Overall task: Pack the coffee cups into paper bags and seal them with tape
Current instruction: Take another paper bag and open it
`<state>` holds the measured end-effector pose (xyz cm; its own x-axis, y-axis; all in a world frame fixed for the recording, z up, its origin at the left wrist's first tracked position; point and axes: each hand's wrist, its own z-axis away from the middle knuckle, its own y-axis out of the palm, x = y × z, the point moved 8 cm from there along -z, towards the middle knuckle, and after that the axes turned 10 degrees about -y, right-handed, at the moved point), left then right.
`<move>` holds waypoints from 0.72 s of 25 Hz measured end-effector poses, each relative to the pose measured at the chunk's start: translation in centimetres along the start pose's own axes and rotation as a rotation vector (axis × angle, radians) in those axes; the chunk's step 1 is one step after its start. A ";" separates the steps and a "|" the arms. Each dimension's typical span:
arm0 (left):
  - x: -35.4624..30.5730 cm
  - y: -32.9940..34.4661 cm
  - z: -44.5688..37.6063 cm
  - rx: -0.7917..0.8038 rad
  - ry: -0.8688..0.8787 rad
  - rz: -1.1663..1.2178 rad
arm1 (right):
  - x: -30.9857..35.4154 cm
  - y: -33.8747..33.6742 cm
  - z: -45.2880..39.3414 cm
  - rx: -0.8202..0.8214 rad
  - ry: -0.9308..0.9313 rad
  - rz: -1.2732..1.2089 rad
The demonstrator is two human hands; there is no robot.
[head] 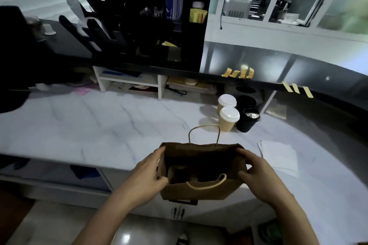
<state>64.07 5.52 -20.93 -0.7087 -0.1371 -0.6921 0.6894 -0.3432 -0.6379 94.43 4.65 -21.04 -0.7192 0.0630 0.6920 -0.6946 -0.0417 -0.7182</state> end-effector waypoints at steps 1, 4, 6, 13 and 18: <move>0.3 -0.4 -0.5 -0.011 -0.006 0.002 | 0.4 0.4 -0.7 0.008 -0.005 -0.005; 1.0 -2.0 -2.2 -0.048 -0.023 0.007 | 1.3 1.2 -3.7 0.018 -0.022 -0.010; 1.0 -3.0 -3.7 -0.082 -0.032 0.012 | 2.0 1.6 -6.2 0.034 -0.031 -0.016; -0.6 -6.2 -10.2 -0.147 -0.044 -0.007 | 3.1 1.9 -15.3 0.011 -0.072 -0.113; -1.4 -8.1 -14.9 -0.158 -0.077 0.007 | 3.7 2.4 -19.5 0.024 -0.049 -0.137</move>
<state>61.69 22.35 -19.86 -0.7087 -0.2114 -0.6730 0.7053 -0.1922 -0.6824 90.43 24.25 -21.67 -0.6169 0.0214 0.7868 -0.7863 -0.0598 -0.6149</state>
